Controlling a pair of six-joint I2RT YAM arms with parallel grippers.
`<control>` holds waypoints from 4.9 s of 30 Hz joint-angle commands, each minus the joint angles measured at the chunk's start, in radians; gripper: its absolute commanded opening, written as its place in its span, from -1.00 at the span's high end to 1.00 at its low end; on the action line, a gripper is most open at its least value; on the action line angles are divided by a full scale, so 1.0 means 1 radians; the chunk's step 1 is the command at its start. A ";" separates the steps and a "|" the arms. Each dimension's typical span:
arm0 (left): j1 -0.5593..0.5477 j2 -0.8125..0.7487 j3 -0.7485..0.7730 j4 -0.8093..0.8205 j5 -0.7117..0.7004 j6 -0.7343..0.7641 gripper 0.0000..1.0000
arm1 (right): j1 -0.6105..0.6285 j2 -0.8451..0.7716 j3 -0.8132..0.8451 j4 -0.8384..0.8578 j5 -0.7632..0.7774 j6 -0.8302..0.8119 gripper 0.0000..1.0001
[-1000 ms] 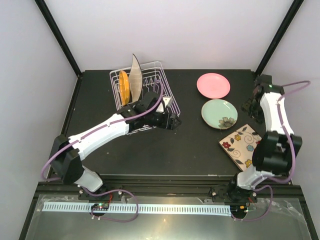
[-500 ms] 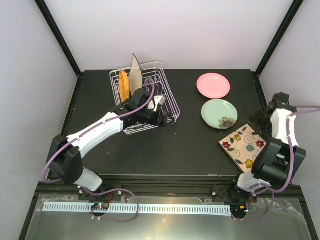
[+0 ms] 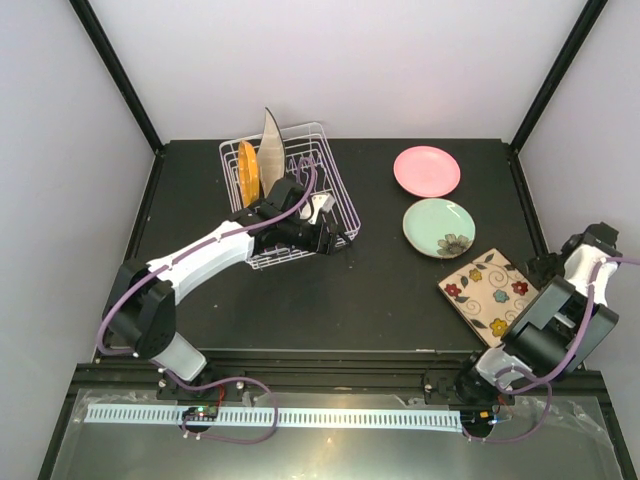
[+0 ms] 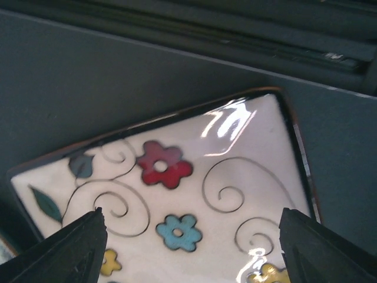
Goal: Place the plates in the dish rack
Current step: Move the plate to the center of the board.
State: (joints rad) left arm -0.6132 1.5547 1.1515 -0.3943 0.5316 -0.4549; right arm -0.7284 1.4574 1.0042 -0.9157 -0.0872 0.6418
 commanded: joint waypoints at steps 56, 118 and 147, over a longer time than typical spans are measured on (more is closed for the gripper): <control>0.029 0.091 0.131 -0.082 -0.022 0.043 -0.57 | 0.231 0.143 -0.180 0.213 0.010 0.212 -0.63; 0.294 -0.444 -0.208 -0.076 -0.144 -0.007 -0.72 | 1.347 0.423 0.440 -0.411 0.729 -0.094 -0.45; 0.357 -0.517 -0.284 -0.098 -0.129 0.012 -0.72 | 1.296 0.508 0.147 -0.031 0.768 -0.029 -0.47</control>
State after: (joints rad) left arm -0.2668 1.0615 0.8730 -0.4793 0.3965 -0.4656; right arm 0.6155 1.9518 1.1946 -1.0569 0.6811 0.6113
